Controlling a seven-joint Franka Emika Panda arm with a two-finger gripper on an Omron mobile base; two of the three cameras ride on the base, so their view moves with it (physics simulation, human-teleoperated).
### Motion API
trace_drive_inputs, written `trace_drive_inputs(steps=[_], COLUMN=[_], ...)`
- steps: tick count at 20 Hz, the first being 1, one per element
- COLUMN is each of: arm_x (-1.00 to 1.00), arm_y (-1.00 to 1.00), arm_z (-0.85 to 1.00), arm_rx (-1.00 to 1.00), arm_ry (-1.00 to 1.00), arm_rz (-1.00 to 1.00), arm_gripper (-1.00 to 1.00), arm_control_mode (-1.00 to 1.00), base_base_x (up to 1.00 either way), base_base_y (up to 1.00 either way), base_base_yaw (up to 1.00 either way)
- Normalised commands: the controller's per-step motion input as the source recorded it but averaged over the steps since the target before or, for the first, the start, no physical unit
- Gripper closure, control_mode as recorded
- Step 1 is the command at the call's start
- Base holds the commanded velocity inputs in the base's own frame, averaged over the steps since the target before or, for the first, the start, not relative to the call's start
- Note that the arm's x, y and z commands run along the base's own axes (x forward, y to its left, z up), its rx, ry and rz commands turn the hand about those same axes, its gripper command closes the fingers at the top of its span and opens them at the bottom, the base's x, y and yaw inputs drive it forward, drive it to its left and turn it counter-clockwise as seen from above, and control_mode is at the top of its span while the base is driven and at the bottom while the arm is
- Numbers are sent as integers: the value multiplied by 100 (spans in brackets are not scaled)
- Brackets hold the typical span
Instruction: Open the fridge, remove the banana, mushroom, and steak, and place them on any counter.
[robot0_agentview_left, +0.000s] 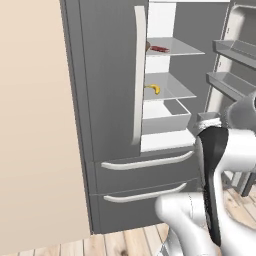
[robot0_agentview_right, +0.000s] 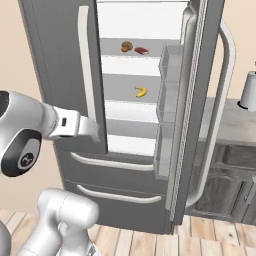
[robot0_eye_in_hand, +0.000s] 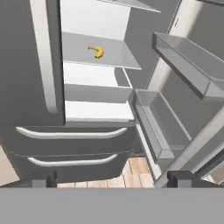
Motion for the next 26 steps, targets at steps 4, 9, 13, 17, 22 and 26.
trace_drive_inputs(steps=[4,9,13,17,22,26], arm_x=[52,38,40,65,67,56], arm_y=[33,54,48,32,19,16], arm_z=[38,29,6,0,0,0], arm_rx=[4,7,7,4,5,5], arm_ry=[3,19,3,-4,-17,-19], arm_rz=[-2,6,4,0,0,0], arm_gripper=[-100,-100,-100,-100,-100,-100], arm_control_mode=[-100,-100,-100,-100,-100,-100], base_base_x=[0,0,0,0,0,0], base_base_y=[0,0,0,0,0,0], base_base_yaw=[0,0,0,0,0,0])
